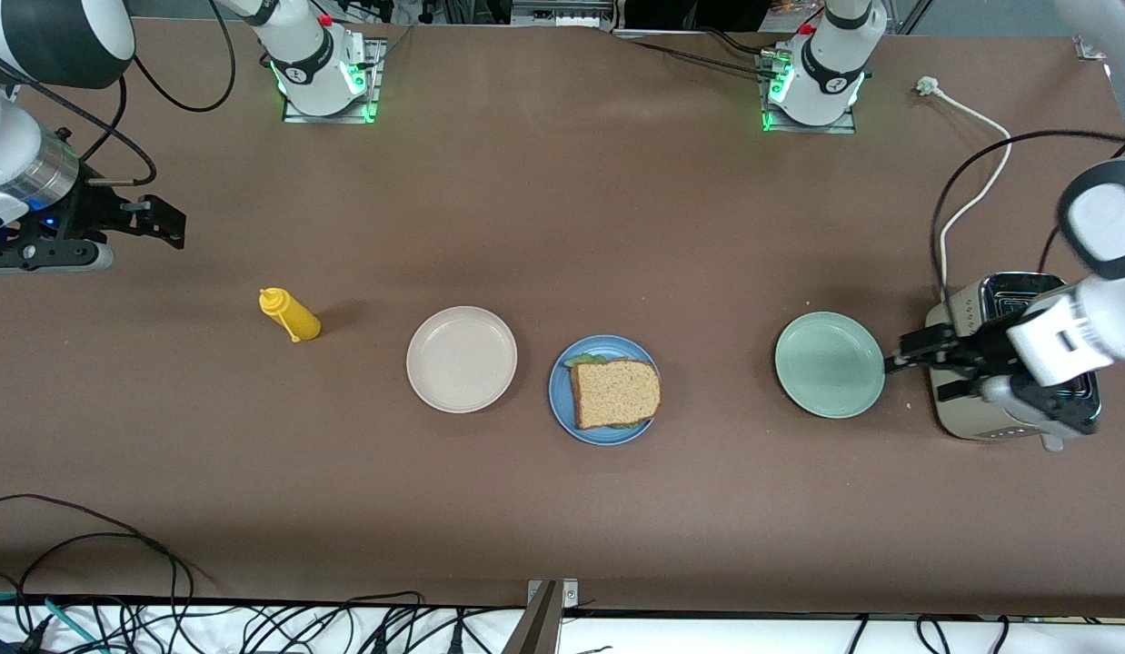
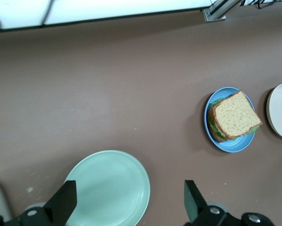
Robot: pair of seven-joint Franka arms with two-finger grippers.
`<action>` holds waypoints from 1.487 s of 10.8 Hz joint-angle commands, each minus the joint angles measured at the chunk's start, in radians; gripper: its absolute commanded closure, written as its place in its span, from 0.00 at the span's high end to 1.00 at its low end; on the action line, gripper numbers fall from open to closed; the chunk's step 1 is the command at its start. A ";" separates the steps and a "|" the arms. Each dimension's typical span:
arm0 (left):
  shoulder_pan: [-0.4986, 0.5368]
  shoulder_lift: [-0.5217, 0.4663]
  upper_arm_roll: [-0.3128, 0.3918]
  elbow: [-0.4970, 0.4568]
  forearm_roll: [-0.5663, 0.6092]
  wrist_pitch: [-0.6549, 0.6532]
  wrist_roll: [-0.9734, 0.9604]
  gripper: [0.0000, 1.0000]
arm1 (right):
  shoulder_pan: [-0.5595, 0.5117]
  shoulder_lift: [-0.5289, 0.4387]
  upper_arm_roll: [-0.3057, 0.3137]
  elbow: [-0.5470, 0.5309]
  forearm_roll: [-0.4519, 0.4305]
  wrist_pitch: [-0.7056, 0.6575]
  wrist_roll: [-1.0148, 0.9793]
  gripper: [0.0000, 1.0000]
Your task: Make sandwich in blue plate with both arms
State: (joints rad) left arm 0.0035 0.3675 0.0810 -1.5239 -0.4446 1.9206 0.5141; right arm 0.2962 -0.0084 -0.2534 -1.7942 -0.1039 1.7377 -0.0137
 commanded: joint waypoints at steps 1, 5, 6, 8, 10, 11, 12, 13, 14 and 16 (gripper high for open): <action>0.021 -0.148 -0.015 -0.050 0.166 -0.099 -0.002 1.00 | 0.003 0.005 -0.001 0.019 -0.008 -0.012 0.012 1.00; 0.026 -0.315 -0.040 -0.050 0.333 -0.300 -0.221 1.00 | 0.001 0.005 -0.003 0.019 -0.007 -0.012 0.012 1.00; 0.026 -0.349 -0.056 -0.050 0.345 -0.343 -0.355 1.00 | 0.001 0.005 -0.003 0.021 -0.007 -0.012 0.012 1.00; 0.029 -0.398 -0.154 -0.050 0.461 -0.383 -0.527 1.00 | 0.000 0.005 -0.003 0.021 -0.007 -0.012 0.012 1.00; 0.030 -0.424 -0.168 -0.050 0.469 -0.414 -0.688 1.00 | -0.002 0.005 -0.003 0.021 -0.007 -0.012 0.012 1.00; 0.030 -0.430 -0.168 -0.048 0.469 -0.431 -0.724 1.00 | -0.002 0.005 -0.003 0.021 -0.007 -0.012 0.012 1.00; 0.032 -0.414 -0.164 -0.030 0.472 -0.463 -0.729 1.00 | -0.002 0.005 -0.003 0.021 -0.007 -0.012 0.012 1.00; 0.035 -0.410 -0.146 -0.021 0.460 -0.466 -0.733 1.00 | -0.003 0.005 -0.003 0.021 -0.005 -0.010 0.012 1.00; 0.035 -0.407 -0.129 -0.006 0.458 -0.471 -0.732 1.00 | -0.005 0.007 -0.003 0.021 -0.002 -0.010 0.012 1.00; 0.032 -0.404 -0.133 0.019 0.458 -0.534 -0.733 1.00 | -0.006 0.007 -0.004 0.021 -0.002 -0.009 0.012 1.00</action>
State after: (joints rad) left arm 0.0329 -0.0372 -0.0442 -1.5399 -0.0018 1.4541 -0.2071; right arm 0.2929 -0.0068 -0.2557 -1.7910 -0.1039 1.7377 -0.0118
